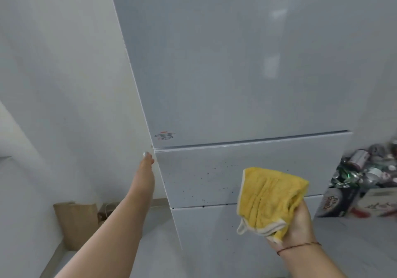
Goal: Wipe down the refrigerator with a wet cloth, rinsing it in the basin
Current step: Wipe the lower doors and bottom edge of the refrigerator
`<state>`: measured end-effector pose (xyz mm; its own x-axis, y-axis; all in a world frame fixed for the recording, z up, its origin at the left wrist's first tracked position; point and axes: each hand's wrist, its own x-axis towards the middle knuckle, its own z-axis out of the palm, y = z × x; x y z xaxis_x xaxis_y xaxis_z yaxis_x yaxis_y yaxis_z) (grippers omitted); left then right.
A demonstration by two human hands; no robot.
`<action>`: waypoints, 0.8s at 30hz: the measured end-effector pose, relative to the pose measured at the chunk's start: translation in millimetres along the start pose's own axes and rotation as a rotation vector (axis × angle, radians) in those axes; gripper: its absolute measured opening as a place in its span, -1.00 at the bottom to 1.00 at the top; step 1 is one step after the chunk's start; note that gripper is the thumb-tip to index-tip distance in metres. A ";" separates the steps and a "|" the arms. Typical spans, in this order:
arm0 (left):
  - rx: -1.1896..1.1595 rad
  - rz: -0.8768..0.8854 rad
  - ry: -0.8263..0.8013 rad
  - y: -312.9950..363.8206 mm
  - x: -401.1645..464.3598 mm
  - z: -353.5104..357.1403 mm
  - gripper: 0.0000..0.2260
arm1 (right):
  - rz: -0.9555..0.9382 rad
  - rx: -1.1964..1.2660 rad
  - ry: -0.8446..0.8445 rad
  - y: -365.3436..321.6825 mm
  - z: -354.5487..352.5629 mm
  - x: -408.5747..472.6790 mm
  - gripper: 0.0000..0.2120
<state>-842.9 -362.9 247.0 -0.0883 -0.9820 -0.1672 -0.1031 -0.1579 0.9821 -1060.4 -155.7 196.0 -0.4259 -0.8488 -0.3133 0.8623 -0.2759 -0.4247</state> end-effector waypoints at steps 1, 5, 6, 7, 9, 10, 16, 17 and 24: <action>-0.011 0.001 0.027 3.4 5.3 6.3 -0.52 | -0.025 0.003 0.033 -11.2 -1.2 2.5 -0.60; -0.080 0.014 0.109 9.1 17.3 25.0 -0.55 | -0.144 0.062 0.041 -52.7 -6.7 9.5 -0.29; -0.082 0.014 0.118 9.5 19.2 31.2 -0.57 | -0.202 0.069 0.056 -62.9 -9.8 9.3 -0.30; -0.088 0.010 0.127 9.2 20.4 33.2 -0.59 | -0.259 0.050 0.064 -70.7 -12.5 9.3 -0.35; -0.107 -0.003 0.148 9.2 23.4 35.1 -0.61 | -0.348 0.034 0.093 -87.8 -15.3 10.2 -0.35; -0.103 -0.007 0.155 9.7 24.7 36.3 -0.60 | -0.387 0.015 0.119 -95.8 -16.6 10.7 -0.36; -0.069 0.014 0.140 17.5 14.2 39.7 -0.47 | -0.597 -0.044 0.190 -132.0 -3.1 9.7 -0.44; -0.051 0.016 0.155 14.9 11.7 37.8 -0.43 | -0.611 -0.065 0.200 -138.1 1.9 9.8 -0.46; -0.073 -0.024 0.201 -26.6 -28.4 20.6 -0.52 | -0.657 -0.434 0.430 -170.7 27.3 32.9 -0.56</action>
<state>-858.1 -328.7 223.8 0.1130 -0.9777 -0.1772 -0.0305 -0.1816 0.9829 -1214.1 -148.8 281.4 -0.9381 -0.3130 -0.1481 0.2660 -0.3776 -0.8869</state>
